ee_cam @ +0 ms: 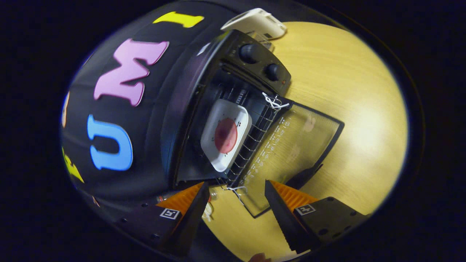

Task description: Open the toaster oven, put the food inside, and close the toaster oven door.

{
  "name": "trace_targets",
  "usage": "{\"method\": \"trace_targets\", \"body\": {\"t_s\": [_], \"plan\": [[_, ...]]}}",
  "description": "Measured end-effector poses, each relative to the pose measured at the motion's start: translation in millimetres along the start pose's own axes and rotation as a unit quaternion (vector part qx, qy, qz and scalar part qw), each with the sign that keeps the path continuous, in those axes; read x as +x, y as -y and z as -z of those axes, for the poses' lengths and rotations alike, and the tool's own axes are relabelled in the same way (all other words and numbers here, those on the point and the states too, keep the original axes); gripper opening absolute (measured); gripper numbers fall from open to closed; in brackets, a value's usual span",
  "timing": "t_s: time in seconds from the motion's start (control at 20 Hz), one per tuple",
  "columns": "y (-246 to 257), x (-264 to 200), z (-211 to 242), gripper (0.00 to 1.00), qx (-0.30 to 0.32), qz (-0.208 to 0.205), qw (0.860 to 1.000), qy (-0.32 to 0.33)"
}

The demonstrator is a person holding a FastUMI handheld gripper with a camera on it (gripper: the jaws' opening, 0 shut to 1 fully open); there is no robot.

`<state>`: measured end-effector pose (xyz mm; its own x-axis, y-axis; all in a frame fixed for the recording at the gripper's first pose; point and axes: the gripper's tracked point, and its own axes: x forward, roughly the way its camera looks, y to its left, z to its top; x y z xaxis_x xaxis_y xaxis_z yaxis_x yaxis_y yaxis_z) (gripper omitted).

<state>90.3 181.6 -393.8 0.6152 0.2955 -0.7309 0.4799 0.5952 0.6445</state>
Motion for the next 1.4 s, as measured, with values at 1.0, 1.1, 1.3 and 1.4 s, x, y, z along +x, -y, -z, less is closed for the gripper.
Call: {"method": "trace_targets", "body": {"t_s": [1.0, 1.1, 1.3, 1.4], "plan": [[112, 41, 49, 0.99, -0.414, 0.177, 0.891, -0.056], [109, 42, 49, 1.00, -0.409, 0.182, 0.892, -0.054], [111, 44, 50, 1.00, -0.414, 0.180, 0.891, -0.053], [111, 42, 48, 1.00, -0.415, 0.179, 0.891, -0.052]]}}
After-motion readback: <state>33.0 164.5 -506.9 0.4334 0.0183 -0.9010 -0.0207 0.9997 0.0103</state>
